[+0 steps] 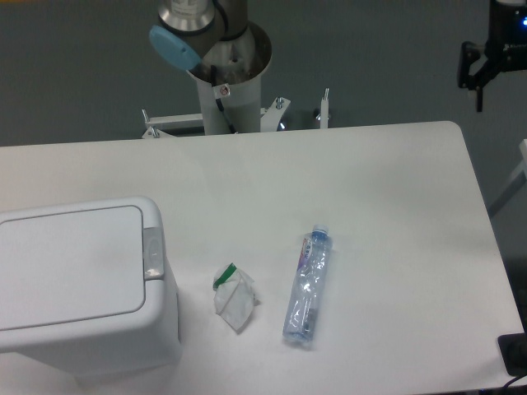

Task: Open the trash can
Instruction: 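Move the gripper down toward the white trash can lid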

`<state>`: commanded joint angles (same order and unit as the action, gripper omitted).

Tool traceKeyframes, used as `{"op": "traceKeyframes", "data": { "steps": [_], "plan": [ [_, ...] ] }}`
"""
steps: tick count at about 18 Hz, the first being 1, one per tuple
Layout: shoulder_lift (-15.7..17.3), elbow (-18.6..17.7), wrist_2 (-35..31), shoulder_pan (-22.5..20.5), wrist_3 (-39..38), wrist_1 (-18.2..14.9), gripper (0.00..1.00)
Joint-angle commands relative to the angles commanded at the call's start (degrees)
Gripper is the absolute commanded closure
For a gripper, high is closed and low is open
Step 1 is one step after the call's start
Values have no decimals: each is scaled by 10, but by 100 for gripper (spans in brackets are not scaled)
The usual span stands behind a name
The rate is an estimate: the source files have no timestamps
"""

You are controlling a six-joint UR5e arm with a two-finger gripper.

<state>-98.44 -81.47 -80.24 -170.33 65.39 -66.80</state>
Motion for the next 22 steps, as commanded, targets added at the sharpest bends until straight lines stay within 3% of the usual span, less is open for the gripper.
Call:
{"op": "traceKeyframes", "data": {
  "steps": [3,5,12,14,16,22],
  "plan": [
    [8,-15,1,6,-4,2,0],
    [7,-18,-2,36,-33,13,0],
    [-5,-17,10,178,-360,33,0],
    [-6,-15,66,209,-454,33,0],
    [-18,-10,136,228,-496,34,0],
    [-25,-11,178,286,-553,33,0]
  ]
}}
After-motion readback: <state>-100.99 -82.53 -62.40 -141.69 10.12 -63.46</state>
